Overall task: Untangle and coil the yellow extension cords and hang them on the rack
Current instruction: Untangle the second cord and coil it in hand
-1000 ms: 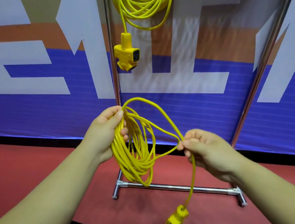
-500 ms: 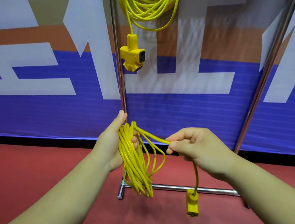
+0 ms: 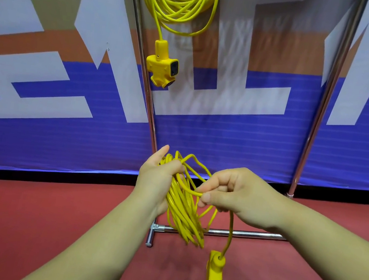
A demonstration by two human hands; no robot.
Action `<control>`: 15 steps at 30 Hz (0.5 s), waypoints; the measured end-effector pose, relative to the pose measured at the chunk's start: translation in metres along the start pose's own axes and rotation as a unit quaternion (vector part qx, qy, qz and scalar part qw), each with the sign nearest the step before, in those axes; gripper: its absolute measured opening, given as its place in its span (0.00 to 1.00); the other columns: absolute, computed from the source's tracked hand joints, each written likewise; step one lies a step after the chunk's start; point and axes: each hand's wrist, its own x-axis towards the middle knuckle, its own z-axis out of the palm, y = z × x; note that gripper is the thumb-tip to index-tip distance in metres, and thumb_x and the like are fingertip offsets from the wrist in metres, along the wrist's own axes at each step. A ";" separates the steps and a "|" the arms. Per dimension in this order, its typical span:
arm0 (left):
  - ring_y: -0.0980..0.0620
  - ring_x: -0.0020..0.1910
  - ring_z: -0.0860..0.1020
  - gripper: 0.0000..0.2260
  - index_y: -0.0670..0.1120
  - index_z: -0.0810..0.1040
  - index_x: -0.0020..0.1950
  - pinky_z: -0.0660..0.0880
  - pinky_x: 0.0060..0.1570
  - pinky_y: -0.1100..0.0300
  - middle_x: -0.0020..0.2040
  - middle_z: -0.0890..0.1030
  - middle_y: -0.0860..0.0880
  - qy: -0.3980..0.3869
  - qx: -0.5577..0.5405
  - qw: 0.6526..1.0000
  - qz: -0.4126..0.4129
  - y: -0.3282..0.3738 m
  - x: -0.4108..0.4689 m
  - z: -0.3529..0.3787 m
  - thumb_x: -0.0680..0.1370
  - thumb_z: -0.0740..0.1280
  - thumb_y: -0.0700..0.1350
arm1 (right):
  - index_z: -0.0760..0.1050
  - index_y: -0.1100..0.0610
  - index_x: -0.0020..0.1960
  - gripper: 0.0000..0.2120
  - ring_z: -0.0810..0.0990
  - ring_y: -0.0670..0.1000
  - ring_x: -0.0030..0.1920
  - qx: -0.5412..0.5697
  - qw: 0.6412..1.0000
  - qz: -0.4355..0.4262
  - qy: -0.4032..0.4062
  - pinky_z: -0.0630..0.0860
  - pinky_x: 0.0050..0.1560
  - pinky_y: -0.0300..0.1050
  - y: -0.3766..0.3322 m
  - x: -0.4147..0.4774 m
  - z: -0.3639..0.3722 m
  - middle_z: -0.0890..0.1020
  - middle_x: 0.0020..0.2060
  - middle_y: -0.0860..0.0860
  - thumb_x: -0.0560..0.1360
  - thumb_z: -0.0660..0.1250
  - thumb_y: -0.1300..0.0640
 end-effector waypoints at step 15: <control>0.54 0.30 0.77 0.21 0.50 0.72 0.66 0.77 0.30 0.59 0.34 0.77 0.46 -0.069 -0.164 0.981 0.072 0.047 0.005 -0.007 0.79 0.62 0.30 | 0.71 0.57 0.46 0.08 0.77 0.50 0.41 0.042 0.987 0.133 -0.076 0.73 0.48 0.45 0.072 -0.017 -0.012 0.83 0.39 0.55 0.81 0.66 0.55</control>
